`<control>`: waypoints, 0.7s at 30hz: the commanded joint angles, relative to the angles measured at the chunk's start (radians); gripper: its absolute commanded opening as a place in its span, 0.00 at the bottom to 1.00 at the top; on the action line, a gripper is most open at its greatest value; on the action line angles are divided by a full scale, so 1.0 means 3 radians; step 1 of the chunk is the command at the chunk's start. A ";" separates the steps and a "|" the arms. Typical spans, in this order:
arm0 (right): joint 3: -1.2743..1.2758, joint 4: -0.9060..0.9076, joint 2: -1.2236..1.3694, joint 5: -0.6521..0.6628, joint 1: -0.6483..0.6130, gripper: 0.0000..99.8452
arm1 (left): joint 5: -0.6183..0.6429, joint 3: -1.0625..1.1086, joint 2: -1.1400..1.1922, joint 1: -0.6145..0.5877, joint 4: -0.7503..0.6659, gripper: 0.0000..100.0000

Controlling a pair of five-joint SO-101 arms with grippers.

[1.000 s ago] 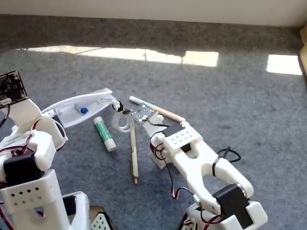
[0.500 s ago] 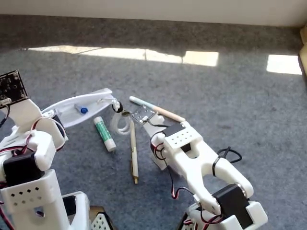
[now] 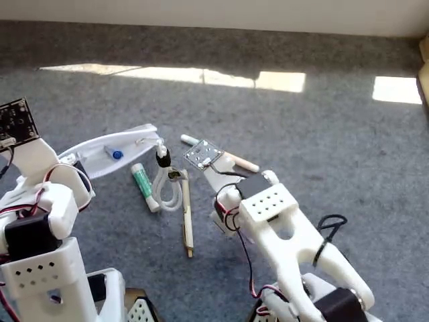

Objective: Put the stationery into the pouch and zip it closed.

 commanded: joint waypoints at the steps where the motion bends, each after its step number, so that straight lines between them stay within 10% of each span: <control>1: 0.0079 0.0018 -0.0545 -0.0026 0.0028 0.07 | 0.0026 -0.0028 0.0023 -0.0028 -0.0077 0.01; 21: 0.0125 -0.0095 -0.2335 -0.1263 -0.0074 0.07 | 0.0026 -0.0028 0.0023 -0.0023 -0.0077 0.01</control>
